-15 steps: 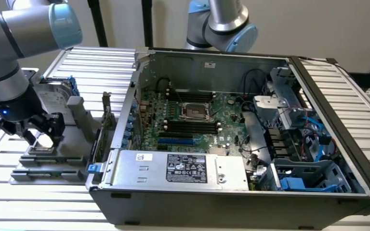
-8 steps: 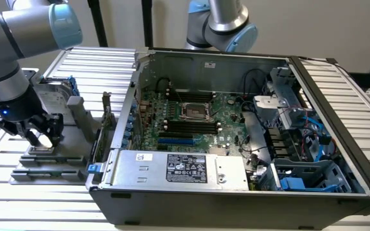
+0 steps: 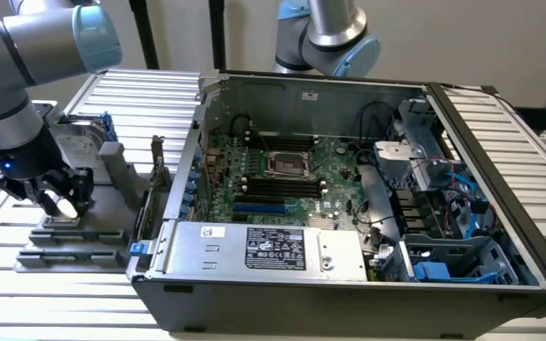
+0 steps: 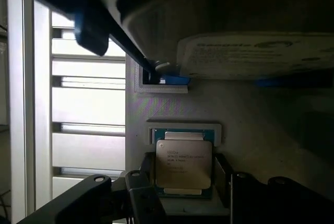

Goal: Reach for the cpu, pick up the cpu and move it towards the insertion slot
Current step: 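Pick up the cpu and move it towards the insertion slot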

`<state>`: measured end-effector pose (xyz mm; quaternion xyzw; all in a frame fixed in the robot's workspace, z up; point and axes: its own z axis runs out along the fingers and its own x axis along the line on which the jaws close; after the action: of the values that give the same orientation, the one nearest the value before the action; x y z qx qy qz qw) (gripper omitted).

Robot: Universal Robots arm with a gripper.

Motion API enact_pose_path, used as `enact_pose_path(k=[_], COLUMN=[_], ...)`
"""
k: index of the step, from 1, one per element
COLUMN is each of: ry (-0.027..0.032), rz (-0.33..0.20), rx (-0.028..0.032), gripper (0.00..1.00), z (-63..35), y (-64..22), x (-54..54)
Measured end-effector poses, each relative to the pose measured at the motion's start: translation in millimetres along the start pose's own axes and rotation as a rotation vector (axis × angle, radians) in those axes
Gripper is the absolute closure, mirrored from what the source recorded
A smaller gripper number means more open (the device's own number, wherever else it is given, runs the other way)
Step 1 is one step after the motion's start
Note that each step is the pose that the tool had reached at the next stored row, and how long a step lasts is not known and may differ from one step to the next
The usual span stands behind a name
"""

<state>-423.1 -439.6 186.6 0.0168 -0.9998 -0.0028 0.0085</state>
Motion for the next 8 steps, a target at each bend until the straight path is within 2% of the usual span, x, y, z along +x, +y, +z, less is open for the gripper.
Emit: enact_pose_path(k=[4, 8], ry=[-0.0005, 0.0006], rz=[0.0, 0.0], rx=[-0.0004, -0.0001], gripper=[0.46, 0.46], z=[-1.5, -11.5], y=[0.0, 0.1], x=[0.0, 0.1])
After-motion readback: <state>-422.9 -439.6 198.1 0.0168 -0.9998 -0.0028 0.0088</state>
